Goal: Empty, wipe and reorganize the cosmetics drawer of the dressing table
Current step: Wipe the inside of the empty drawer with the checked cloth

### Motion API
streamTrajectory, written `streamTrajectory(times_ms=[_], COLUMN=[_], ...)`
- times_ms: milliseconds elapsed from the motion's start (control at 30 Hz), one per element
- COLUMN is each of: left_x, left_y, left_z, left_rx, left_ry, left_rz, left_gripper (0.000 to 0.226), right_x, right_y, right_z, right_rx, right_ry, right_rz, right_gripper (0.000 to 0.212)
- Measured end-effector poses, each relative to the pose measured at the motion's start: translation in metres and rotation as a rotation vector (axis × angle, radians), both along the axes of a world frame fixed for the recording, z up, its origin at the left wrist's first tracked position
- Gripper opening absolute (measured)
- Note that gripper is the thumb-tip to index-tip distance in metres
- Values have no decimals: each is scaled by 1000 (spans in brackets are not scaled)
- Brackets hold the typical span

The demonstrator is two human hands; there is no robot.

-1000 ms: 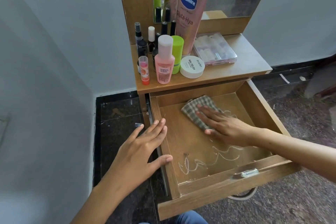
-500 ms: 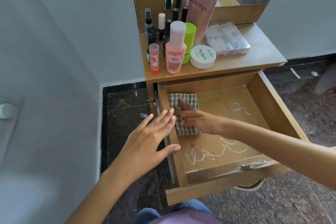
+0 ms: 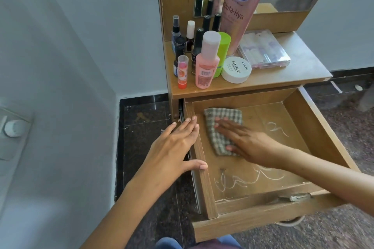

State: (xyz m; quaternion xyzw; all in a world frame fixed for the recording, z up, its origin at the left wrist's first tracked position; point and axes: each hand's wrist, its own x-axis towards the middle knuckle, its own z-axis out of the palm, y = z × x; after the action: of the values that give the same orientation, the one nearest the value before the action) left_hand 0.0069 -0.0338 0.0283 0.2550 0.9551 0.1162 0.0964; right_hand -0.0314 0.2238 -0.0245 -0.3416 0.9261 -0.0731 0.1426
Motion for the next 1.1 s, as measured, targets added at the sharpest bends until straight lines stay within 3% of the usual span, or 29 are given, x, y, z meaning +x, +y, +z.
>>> streamTrajectory(times_ms=[200, 467, 667, 867, 1000, 1100], left_x=[-3, -2, -1, 0, 0, 0], left_y=[2, 2, 10, 14, 13, 13], left_z=[2, 4, 12, 16, 15, 14], left_rx=[15, 27, -67, -119, -113, -112], left_ry=[-43, -43, -46, -40, -49, -48], left_rz=[12, 15, 12, 17, 20, 25], left_gripper=[95, 93, 96, 97, 98, 99], right_x=[-8, -8, -7, -9, -9, -8], right_y=[40, -37, -47, -26, 22, 57], right_z=[5, -6, -4, 0, 7, 6], right_rx=[-63, -101, -171, -89, -19, -12], right_ry=[-131, -86, -39, 127, 179, 29], right_rz=[-132, 62, 9, 37, -53, -200], right_gripper=[59, 61, 56, 48, 48, 49])
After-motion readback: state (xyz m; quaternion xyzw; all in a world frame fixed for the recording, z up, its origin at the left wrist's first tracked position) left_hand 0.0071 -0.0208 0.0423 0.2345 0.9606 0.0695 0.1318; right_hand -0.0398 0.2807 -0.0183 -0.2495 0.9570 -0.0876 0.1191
